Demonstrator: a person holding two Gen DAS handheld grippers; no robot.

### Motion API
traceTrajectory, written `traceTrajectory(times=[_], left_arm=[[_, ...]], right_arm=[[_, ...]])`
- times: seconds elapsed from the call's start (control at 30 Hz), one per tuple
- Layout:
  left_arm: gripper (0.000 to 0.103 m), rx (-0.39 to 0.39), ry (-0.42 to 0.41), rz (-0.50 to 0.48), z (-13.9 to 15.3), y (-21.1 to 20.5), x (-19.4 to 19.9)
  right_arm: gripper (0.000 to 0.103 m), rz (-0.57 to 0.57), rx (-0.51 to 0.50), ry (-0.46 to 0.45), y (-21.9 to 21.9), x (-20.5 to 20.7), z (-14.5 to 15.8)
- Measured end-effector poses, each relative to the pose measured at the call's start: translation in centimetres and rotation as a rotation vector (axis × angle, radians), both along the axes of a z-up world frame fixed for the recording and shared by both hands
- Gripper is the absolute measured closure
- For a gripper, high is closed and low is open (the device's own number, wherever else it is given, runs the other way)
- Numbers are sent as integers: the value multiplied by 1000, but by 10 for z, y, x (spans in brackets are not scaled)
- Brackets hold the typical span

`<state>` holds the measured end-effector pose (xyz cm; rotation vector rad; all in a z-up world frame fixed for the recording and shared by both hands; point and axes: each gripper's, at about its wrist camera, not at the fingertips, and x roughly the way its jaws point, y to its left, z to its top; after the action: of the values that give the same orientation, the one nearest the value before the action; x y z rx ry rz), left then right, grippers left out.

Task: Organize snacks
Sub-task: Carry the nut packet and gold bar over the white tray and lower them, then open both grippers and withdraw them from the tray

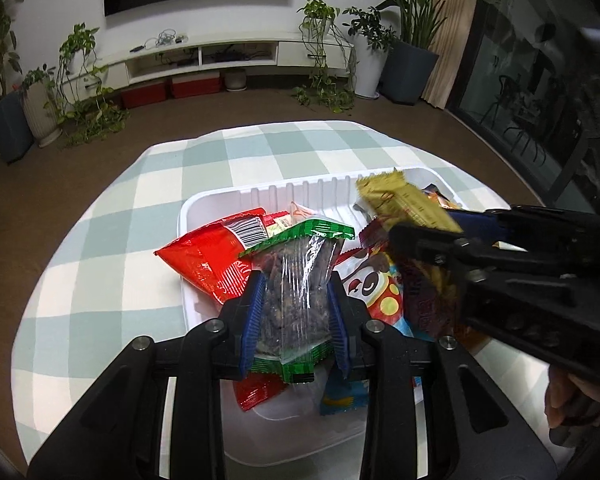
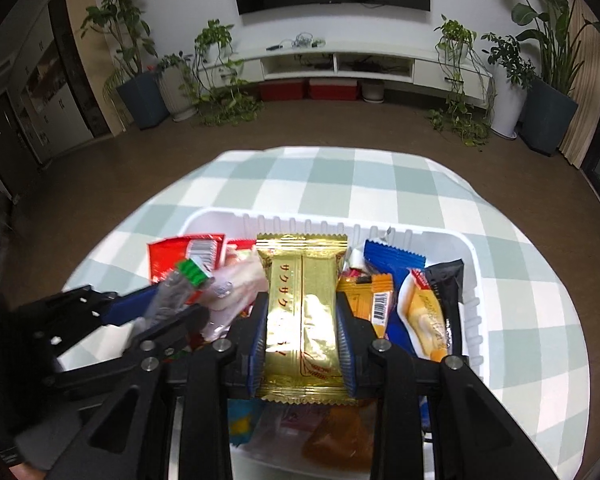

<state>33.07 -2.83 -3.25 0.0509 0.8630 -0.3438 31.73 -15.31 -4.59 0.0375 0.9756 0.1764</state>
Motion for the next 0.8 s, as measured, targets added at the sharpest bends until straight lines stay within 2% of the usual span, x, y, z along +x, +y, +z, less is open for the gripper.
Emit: traceTrajectory(times=[0.13,0.2,0.3,0.57,0.7,0.8], left_arm=[[71,13,-11,-6,-5,-1,-3],[59,8,-11,-22,-6,-3,-2],[52,20,-9,-26,-5,-7,0],[43,8,-16,-18,-3,-6,-1],[36,1,-30,-3,0,-1,-6],[36,0,-31,8,1,3,-8]], right_arm=[[69,9,-13,9,4,1,-9],[69,9,-14,13,4,2,-10],[68,12,-23,15,4,5,-10],[65,7,-28,2,0,2,-5],[57,6,-30,-12,-1,-2,-1],[55,2,-28,-23,-1,-4,2]])
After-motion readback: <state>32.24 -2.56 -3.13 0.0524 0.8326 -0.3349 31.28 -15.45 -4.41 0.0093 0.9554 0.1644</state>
